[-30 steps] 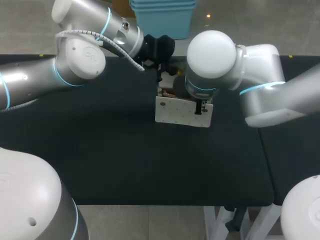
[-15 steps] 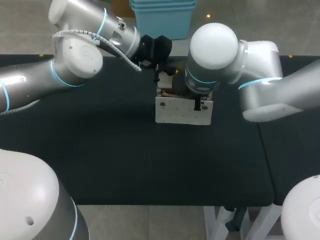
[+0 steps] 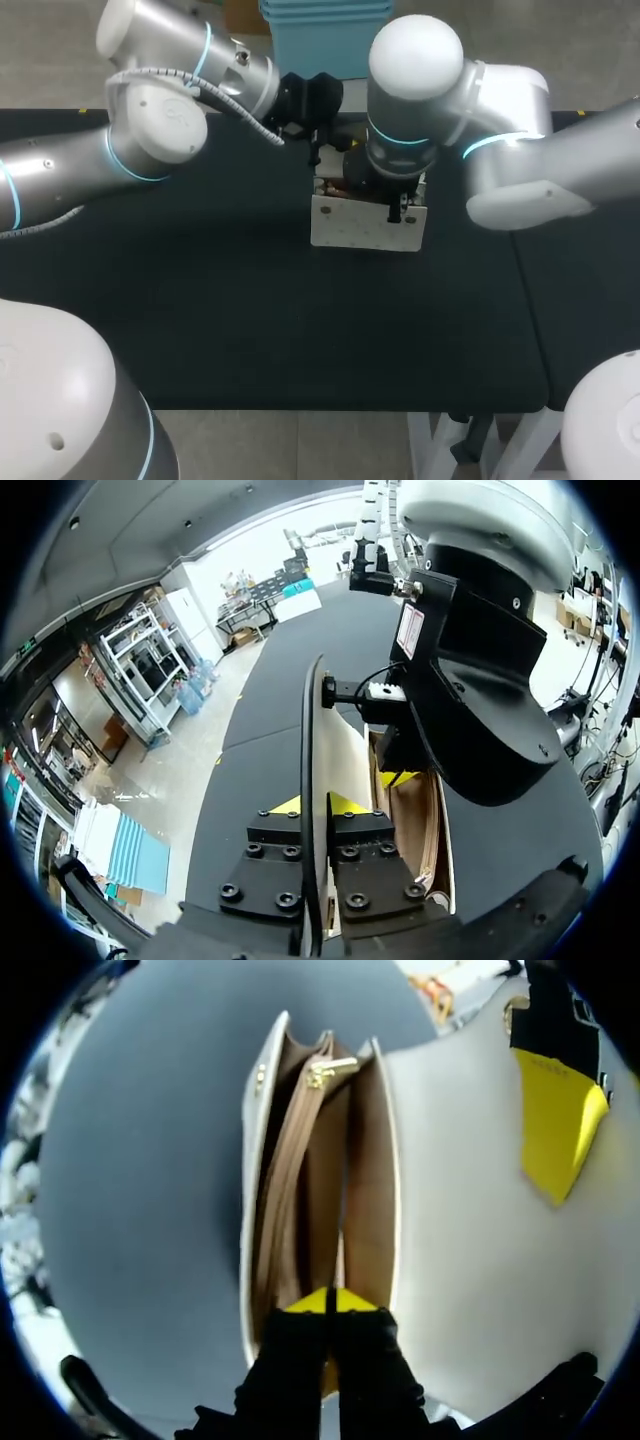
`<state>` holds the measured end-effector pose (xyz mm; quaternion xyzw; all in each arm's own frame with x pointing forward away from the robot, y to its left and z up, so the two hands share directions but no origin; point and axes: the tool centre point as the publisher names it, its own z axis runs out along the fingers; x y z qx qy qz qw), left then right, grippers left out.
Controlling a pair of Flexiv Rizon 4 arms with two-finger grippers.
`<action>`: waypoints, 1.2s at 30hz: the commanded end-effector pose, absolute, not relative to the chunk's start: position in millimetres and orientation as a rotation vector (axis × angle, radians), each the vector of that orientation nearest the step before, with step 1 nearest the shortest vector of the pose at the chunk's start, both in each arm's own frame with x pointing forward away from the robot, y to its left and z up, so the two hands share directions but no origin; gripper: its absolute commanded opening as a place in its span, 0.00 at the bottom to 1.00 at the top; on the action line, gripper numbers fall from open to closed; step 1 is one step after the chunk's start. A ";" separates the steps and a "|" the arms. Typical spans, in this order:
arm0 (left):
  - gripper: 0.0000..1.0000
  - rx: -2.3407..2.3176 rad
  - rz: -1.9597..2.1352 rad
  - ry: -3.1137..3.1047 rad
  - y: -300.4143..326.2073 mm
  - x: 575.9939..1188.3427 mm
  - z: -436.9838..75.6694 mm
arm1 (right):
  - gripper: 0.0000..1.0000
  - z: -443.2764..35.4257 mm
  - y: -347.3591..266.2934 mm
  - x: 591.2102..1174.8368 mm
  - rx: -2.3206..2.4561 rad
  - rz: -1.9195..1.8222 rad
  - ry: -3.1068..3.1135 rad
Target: Pick up the bag, open it, inspect its contents, close it, and place it on the opposite side
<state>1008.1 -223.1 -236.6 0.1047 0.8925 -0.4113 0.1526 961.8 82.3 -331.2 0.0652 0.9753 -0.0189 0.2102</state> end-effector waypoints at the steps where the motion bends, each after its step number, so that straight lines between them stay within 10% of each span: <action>1: 0.00 0.298 -1.191 2.550 -219.2 1006.9 -238.2 | 0.40 -343.8 83.8 962.4 0.187 -0.049 2.732; 2: 0.00 0.297 -1.191 2.550 -219.0 1006.9 -238.2 | 0.49 -344.9 84.3 961.6 0.190 -0.045 2.735; 4: 0.00 0.296 -1.191 2.550 -218.8 1006.9 -238.2 | 1.00 -346.9 85.2 960.2 0.192 -0.039 2.739; 36: 0.00 0.297 -1.204 2.563 -218.0 1007.8 -237.8 | 1.00 -342.0 83.9 959.9 0.210 -0.024 2.722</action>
